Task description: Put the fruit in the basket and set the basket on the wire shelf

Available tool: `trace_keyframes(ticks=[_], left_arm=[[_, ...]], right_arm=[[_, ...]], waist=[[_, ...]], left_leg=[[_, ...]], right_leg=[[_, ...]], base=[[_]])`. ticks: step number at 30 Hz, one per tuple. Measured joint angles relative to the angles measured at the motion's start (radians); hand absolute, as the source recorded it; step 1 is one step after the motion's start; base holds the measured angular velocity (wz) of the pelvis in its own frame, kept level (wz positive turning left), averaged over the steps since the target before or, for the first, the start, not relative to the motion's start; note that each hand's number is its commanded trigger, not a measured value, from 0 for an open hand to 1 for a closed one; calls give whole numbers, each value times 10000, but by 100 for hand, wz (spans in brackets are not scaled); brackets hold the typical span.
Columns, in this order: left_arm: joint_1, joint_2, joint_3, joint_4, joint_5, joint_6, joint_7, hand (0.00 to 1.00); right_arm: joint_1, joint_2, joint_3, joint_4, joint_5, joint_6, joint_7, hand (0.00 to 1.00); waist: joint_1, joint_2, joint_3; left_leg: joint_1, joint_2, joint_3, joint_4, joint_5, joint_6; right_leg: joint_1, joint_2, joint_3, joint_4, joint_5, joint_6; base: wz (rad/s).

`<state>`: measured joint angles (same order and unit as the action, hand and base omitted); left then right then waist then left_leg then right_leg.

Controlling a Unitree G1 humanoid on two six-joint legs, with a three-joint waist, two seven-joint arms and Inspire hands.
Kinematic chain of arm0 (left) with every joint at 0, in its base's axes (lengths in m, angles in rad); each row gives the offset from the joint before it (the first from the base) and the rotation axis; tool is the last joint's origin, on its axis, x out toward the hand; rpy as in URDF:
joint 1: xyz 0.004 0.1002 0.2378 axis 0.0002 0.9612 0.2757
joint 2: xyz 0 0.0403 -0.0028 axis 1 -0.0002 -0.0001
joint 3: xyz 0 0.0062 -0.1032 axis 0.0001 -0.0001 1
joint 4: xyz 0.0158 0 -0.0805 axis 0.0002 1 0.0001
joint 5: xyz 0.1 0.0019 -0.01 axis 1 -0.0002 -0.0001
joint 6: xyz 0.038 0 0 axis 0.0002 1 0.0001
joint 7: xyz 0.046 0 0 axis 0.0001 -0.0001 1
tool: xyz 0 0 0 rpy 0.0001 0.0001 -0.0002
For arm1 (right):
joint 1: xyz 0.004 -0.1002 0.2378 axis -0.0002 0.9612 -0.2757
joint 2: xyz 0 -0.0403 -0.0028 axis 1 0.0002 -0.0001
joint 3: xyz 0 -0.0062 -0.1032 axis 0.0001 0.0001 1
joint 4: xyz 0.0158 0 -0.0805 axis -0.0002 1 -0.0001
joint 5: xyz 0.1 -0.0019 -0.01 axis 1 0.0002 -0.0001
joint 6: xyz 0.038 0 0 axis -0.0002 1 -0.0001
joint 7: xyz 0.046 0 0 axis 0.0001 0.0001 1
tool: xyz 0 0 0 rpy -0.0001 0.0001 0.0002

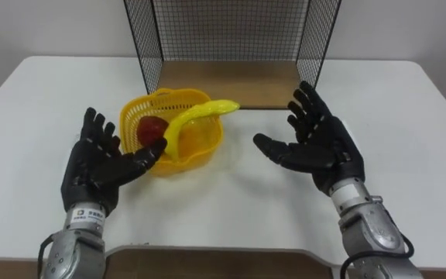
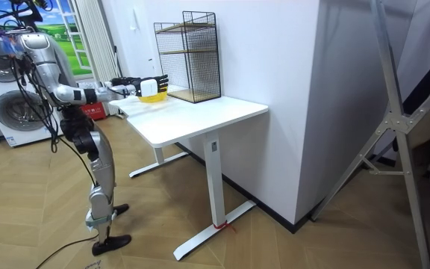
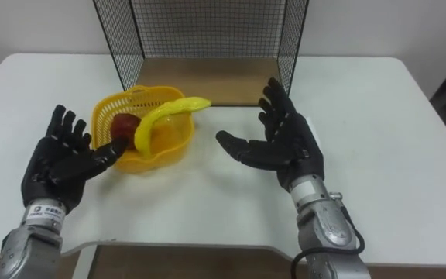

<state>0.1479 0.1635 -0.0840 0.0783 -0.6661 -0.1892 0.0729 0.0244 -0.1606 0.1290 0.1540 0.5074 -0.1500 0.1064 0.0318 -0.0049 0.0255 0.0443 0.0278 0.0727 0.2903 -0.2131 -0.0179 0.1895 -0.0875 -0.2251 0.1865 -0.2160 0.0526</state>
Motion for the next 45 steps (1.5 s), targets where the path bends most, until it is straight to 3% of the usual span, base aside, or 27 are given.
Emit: trace_keyframes(ticks=[4, 9, 16, 21, 32, 45], left_arm=[[-22, -3, -99, 10, -5, 35, -76, 0], [-23, -124, -177, 10, -7, 363, -265, 0], [-82, -369, -132, 142, -99, 400, -390, 0], [-129, -423, -71, 153, -99, 457, -401, 0], [-327, -420, -61, 209, -71, 612, -462, 0], [-403, -421, -70, 245, 8, 752, -470, 0]], right_arm=[[-10, 24, 173, 0, 458, 0, 84, 0], [-14, 148, 300, 2, 862, 214, 411, 0], [-30, 485, 331, 2, 1172, 265, 515, 0], [-265, 536, 330, 2, 1175, 444, 598, 0], [-615, 758, 351, 409, 1185, 567, 904, 0], [-837, 749, 410, 1293, 1200, 645, 1250, 0]], waist=[[14, -23, -32], [12, -49, -128], [18, 5, -106], [3, 147, -27], [32, 183, -40], [29, 212, -25]], left_leg=[[25, 0, 11, -2, 2, 1], [29, 0, 5, 9, 1, 1], [9, 2, 4, 24, 2, 3], [-20, 4, 1, 12, 2, 3], [-71, 10, -4, 92, 5, 8], [-29, 12, 0, 94, 4, 8]], right_leg=[[11, -3, -8, 0, 0, 0], [24, -5, -32, 3, 1, -1], [26, -4, -26, 20, 5, -7], [12, -3, -28, 28, 5, -8], [-1, -3, -28, 30, 6, -9], [4, -2, -17, 30, 6, -9]], base=[[0], [0], [0], [0], [0], [0]])
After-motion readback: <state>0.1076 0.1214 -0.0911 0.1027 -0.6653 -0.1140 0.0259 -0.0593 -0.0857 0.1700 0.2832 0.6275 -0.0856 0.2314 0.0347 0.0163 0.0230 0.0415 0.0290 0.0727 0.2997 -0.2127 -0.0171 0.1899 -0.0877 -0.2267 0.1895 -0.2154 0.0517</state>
